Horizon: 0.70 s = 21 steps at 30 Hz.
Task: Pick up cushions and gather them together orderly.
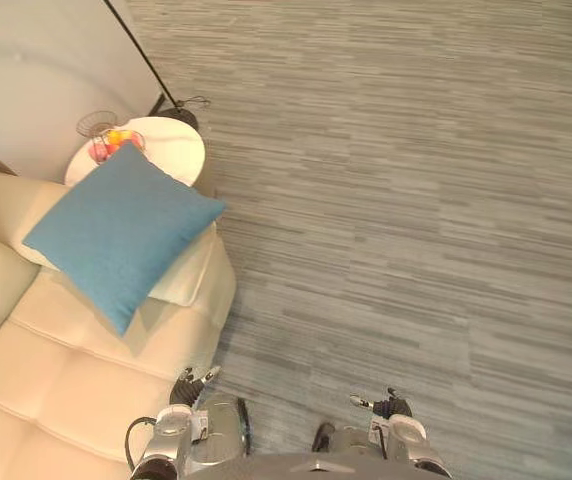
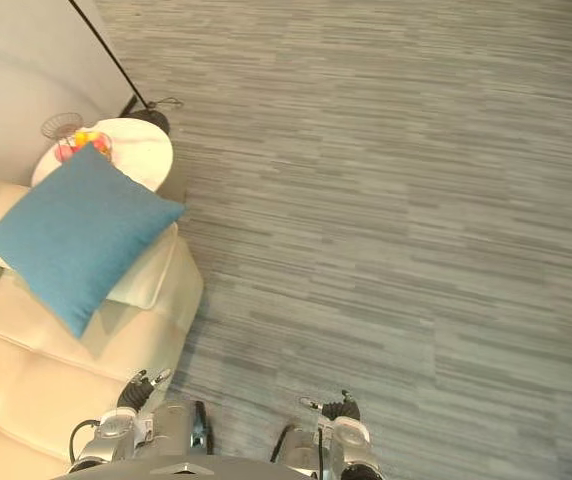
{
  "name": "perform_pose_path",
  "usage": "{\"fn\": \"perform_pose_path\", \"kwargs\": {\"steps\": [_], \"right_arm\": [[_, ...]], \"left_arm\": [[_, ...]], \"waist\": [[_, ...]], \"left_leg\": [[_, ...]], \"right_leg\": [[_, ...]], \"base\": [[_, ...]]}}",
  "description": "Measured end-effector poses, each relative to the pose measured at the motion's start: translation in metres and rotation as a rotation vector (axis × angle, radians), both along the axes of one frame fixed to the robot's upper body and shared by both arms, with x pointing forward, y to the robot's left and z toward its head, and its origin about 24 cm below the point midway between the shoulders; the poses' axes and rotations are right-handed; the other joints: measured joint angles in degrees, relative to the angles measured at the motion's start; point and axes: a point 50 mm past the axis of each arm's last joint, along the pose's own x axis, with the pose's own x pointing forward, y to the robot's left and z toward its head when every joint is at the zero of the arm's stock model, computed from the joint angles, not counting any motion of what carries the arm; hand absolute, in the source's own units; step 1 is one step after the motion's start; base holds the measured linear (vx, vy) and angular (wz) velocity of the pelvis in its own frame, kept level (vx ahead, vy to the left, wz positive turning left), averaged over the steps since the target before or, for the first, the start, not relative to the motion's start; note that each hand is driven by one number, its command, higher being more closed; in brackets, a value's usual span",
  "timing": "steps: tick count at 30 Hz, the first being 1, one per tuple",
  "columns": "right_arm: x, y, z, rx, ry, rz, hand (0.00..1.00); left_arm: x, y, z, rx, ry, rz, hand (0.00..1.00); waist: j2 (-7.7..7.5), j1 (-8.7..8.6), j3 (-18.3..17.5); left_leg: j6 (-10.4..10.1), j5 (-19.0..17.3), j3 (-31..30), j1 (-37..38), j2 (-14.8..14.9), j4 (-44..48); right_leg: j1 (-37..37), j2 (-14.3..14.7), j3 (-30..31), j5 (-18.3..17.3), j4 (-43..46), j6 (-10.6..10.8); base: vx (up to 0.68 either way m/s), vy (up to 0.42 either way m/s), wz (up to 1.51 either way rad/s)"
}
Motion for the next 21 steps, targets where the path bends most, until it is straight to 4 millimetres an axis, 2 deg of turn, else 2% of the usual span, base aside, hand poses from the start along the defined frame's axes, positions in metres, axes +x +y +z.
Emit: {"fn": "perform_pose_path", "kwargs": {"steps": [1, 2, 3, 5, 8, 9, 10, 12, 13, 14, 15, 17, 19, 20, 21], "right_arm": [[-0.004, -0.002, -0.001, -0.006, 0.013, -0.003, 0.0], [-0.005, -0.002, -0.002, -0.005, 0.021, -0.003, 0.0], [-0.006, 0.005, -0.005, 0.015, 0.035, 0.005, 0.0], [-0.009, 0.01, -0.007, 0.028, 0.047, 0.004, 0.0], [-0.012, 0.01, -0.009, 0.027, 0.064, 0.011, 0.0], [-0.013, 0.011, -0.01, 0.029, 0.073, 0.019, 0.0], [-0.013, 0.01, -0.01, 0.027, 0.069, 0.026, 0.0], [-0.012, 0.009, -0.009, 0.024, 0.067, 0.028, 0.0], [-0.013, 0.007, -0.009, 0.019, 0.069, 0.029, 0.0], [-0.012, 0.007, -0.009, 0.015, 0.069, 0.037, 0.0], [-0.012, 0.008, -0.009, 0.018, 0.068, 0.041, 0.0], [-0.011, 0.008, -0.008, 0.018, 0.059, 0.038, 0.0], [-0.009, 0.007, -0.007, 0.016, 0.048, 0.037, 0.0], [-0.009, 0.008, -0.006, 0.016, 0.041, 0.036, 0.0], [-0.014, 0.009, -0.008, 0.023, 0.049, 0.03, 0.0]], "left_arm": [[-0.001, -0.002, -0.001, -0.007, 0.002, -0.006, 0.0], [-0.001, -0.001, -0.001, -0.008, 0.0, -0.003, 0.0], [-0.001, 0.003, 0.0, 0.006, -0.002, -0.003, 0.0], [0.0, 0.012, 0.001, 0.023, -0.008, 0.007, 0.0], [-0.001, 0.012, 0.001, 0.022, -0.009, 0.013, 0.0], [-0.003, 0.014, -0.001, 0.02, 0.003, 0.024, 0.0], [-0.007, 0.016, -0.002, 0.02, 0.017, 0.034, 0.0], [-0.013, 0.019, -0.005, 0.021, 0.038, 0.043, 0.0], [-0.015, 0.019, -0.005, 0.021, 0.04, 0.049, 0.0], [-0.015, 0.02, -0.004, 0.019, 0.036, 0.058, 0.0], [-0.018, 0.021, -0.005, 0.015, 0.044, 0.073, 0.0], [-0.02, 0.019, -0.006, 0.007, 0.051, 0.083, 0.0], [-0.02, 0.016, -0.007, -0.004, 0.05, 0.09, 0.0], [-0.019, 0.015, -0.006, -0.011, 0.042, 0.106, 0.0], [-0.019, 0.017, -0.006, -0.008, 0.042, 0.116, 0.0]], "waist": [[0.56, 0.69, -0.4], [0.41, 0.91, -0.5], [-1.48, 0.73, -1.0], [-3.61, 0.89, -1.4], [-3.87, 1.57, -1.5], [-3.88, 1.5, -1.6], [-4.08, 0.79, -1.6], [-4.25, 0.43, -1.6], [-3.9, 0.53, -1.5], [-3.91, 0.76, -1.5], [-3.64, 0.58, -1.4], [-3.51, -0.04, -1.6], [-3.53, -0.16, -1.6], [-3.3, -0.21, -1.7], [-4.45, -0.56, -2.3]], "left_leg": [[0.6, 11.6, 0.9, 0.7, -0.4, -7.5], [3.9, 11.9, 1.5, 1.3, -0.7, -8.3], [4.2, 11.6, 1.7, 2.3, -2.6, -9.4], [6.2, 9.3, 1.0, 1.2, -4.6, -7.0], [7.1, 4.8, 0.4, 2.8, -6.2, -4.5], [7.3, 3.6, -0.2, 4.8, -6.9, -4.9], [7.6, 2.6, -1.6, 7.7, -7.7, -5.6], [7.7, 2.3, -3.7, 11.3, -8.2, -6.9], [7.7, 2.3, -4.4, 12.8, -8.3, -7.7], [7.7, 2.3, -5.8, 14.8, -8.3, -8.8], [7.7, 2.3, -8.3, 16.5, -8.1, -9.9], [7.2, 2.0, -11.9, 17.1, -7.5, -10.1], [6.4, 1.5, -15.1, 17.1, -7.1, -10.1], [4.9, 0.9, -18.3, 16.8, -6.5, -9.5], [3.4, 0.1, -21.4, 15.8, -7.2, -8.6]], "right_leg": [[2.0, 0.8, 0.0, -0.6, -1.5, 1.4], [2.9, 1.1, 0.4, -0.7, -2.3, 2.1], [3.9, -0.2, 0.7, 0.0, -4.1, 2.9], [4.5, -1.8, 1.1, 0.7, -4.5, 3.6], [3.8, -4.2, 3.8, 1.0, 2.8, 4.3], [1.0, -5.9, 5.8, 1.8, 11.8, 5.4], [-4.5, -7.9, 9.3, 4.5, 26.6, 6.9], [-9.0, -8.1, 11.2, 2.8, 37.5, 6.8], [-10.2, -7.8, 11.1, 1.9, 38.8, 6.5], [-11.4, -7.2, 10.5, 0.3, 38.5, 5.7], [-13.0, -5.3, 11.2, -1.7, 34.3, 4.5], [-14.3, -1.5, 15.3, -2.4, 23.4, 4.0], [-15.7, 1.4, 20.9, -2.0, 16.3, 3.5], [-15.9, 4.1, 26.5, -0.5, 10.6, 3.2], [-15.2, 5.1, 31.0, 3.4, 5.4, 3.8]], "base": [[0.21, 0.09, 0.05], [0.44, 0.14, 0.13], [0.3, 0.073, 0.23], [0.39, 0.132, 0.36], [0.28, 0.141, 0.14], [0.38, 0.179, 0.27], [0.38, 0.153, 0.41], [0.29, 0.053, 0.67], [0.32, 0.0, 0.71], [0.36, -0.039, 0.75], [0.29, -0.102, 0.92], [0.19, -0.15, 1.03], [0.13, -0.219, 0.93], [0.13, -0.316, 1.24], [0.1, -0.343, 1.33]]}}
